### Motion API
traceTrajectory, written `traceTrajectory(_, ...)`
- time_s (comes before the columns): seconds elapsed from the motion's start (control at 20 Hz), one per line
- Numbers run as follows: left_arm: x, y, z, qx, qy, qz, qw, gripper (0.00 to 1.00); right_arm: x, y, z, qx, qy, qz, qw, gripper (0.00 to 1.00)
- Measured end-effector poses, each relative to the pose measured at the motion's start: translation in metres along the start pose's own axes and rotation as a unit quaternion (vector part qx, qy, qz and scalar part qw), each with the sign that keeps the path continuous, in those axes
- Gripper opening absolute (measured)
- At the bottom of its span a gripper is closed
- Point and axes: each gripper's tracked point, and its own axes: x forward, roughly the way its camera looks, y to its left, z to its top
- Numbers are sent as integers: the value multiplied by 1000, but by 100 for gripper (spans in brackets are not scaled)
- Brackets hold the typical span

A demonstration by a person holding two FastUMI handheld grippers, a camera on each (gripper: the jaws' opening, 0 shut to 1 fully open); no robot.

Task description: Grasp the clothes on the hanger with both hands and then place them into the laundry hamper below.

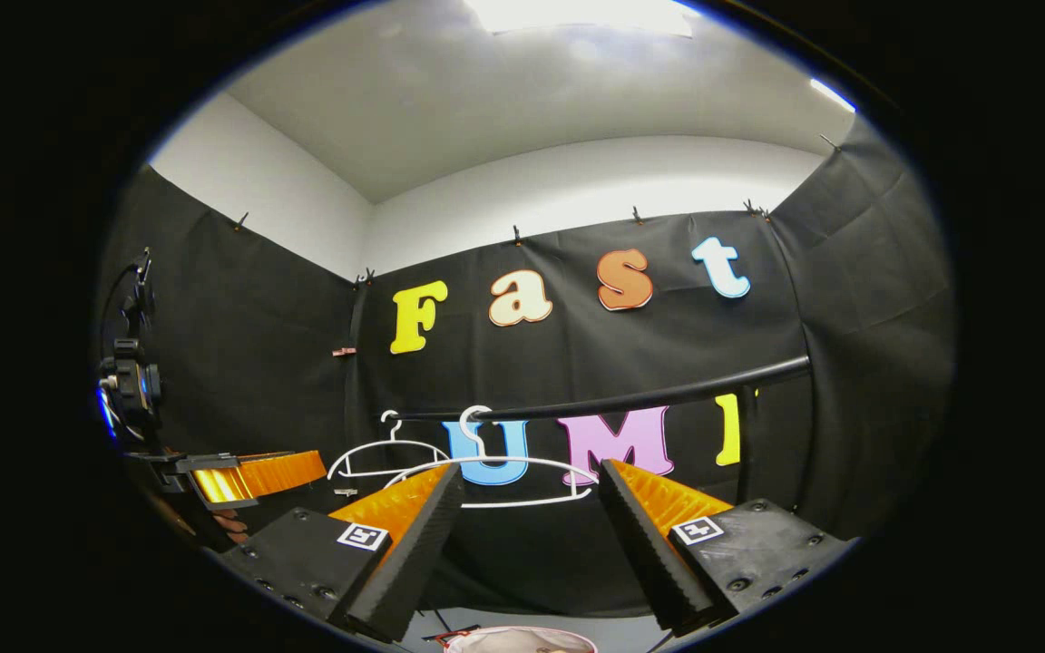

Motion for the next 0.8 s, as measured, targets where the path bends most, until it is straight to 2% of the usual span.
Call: traceTrajectory(0.8,-4,-15,11,-7,-20,3,1000,84,-7,-2,16,-3,-12,11,1000,100)
